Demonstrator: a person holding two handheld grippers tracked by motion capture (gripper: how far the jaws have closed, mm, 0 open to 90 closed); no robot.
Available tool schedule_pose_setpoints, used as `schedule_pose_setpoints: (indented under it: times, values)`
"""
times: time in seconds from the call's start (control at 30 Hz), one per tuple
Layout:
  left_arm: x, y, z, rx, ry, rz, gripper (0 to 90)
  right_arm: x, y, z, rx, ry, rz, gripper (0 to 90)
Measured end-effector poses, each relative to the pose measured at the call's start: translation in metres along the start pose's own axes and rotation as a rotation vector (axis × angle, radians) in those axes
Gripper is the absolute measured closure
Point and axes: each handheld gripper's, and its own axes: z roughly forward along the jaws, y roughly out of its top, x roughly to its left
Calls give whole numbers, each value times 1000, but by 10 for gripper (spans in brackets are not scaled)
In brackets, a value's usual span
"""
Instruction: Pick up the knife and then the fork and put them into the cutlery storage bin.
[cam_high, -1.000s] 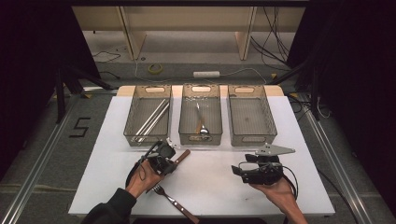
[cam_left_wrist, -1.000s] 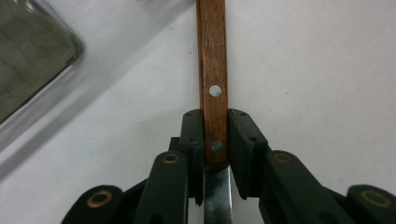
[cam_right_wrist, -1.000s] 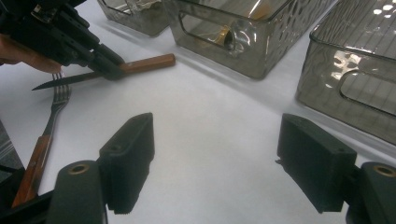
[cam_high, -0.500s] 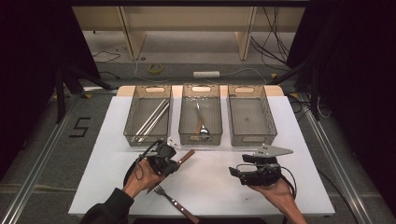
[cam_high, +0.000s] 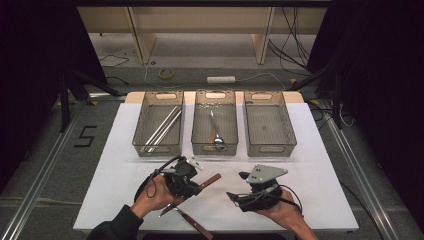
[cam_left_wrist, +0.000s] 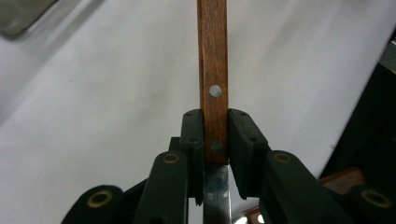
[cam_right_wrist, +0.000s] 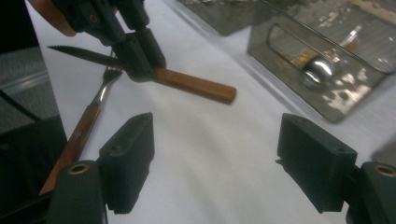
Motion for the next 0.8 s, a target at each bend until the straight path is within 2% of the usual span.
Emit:
schedule_pose_setpoints:
  times: [0.2, 0.43, 0.6, 0.67, 0.8]
  values:
    - [-10, 2, 2, 32, -37, 34, 763, 18, 3, 13, 38, 8, -128, 283]
    - [-17, 3, 4, 50, -61, 52, 763, 31, 2, 30, 101, -39, -275, 291]
    - [-20, 4, 3, 61, -80, 64, 762, 38, 2, 39, 126, -67, -346, 305]
    - [-21, 4, 4, 64, -84, 64, 762, 39, 1, 43, 138, -76, -388, 312]
    - [-22, 4, 4, 66, -97, 72, 762, 42, 0, 47, 152, -85, -432, 357]
